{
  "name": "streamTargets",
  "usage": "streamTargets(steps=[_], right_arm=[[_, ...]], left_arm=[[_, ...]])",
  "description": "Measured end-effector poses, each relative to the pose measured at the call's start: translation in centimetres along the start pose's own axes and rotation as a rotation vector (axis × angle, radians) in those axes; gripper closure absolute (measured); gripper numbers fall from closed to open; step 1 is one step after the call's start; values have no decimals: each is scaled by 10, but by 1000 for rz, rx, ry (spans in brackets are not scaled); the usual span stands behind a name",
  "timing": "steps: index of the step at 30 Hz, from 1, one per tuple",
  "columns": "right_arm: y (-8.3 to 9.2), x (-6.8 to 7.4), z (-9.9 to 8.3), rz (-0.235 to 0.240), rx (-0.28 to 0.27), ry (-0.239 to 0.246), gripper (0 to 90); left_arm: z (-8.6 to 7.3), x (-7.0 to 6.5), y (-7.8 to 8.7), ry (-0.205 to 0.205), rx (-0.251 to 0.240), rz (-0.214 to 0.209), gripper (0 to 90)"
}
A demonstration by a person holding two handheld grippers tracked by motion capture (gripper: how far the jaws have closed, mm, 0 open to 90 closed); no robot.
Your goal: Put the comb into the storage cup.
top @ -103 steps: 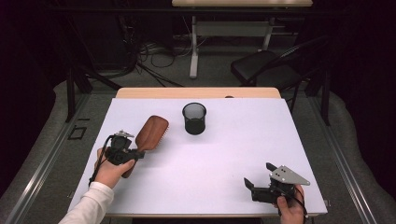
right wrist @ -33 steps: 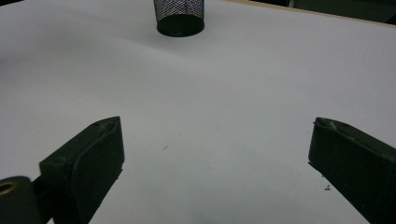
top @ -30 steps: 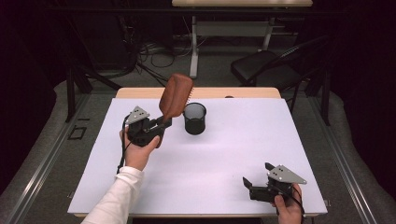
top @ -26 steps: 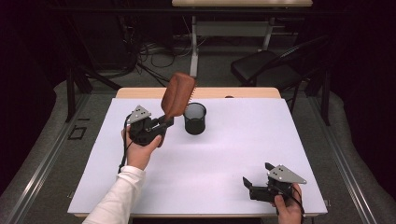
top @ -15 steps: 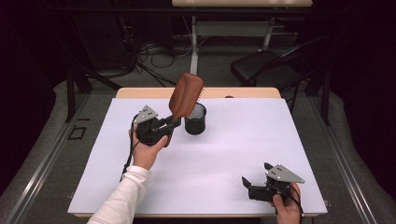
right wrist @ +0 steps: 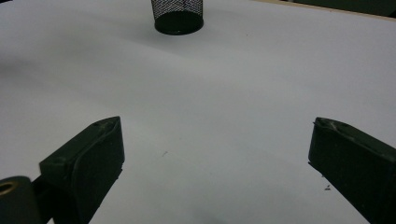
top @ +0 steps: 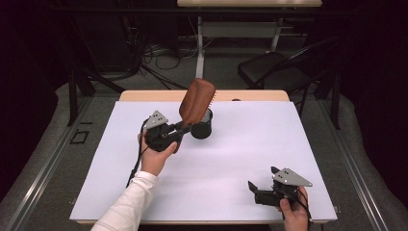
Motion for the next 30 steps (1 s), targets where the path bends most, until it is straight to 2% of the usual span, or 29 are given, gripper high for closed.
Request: streamTargets(steps=[12, 30], right_arm=[[-14, -2, 24, 39, -4, 6, 33], [-66, -7, 64, 141, 69, -79, 32]], left_arm=[[-5, 0, -2, 0, 11, 2, 726], [-7, -1, -3, 9, 7, -8, 726]])
Point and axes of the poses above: each handheld gripper's, and its own axes: y roughly backward along the jaws, z roughly out of its top, x roughly to its left, the point moved 3 cm from there along -y, roughly forward along the jaws, and after that the axes turned 14 degrees about -x, right-handed, at the moved point
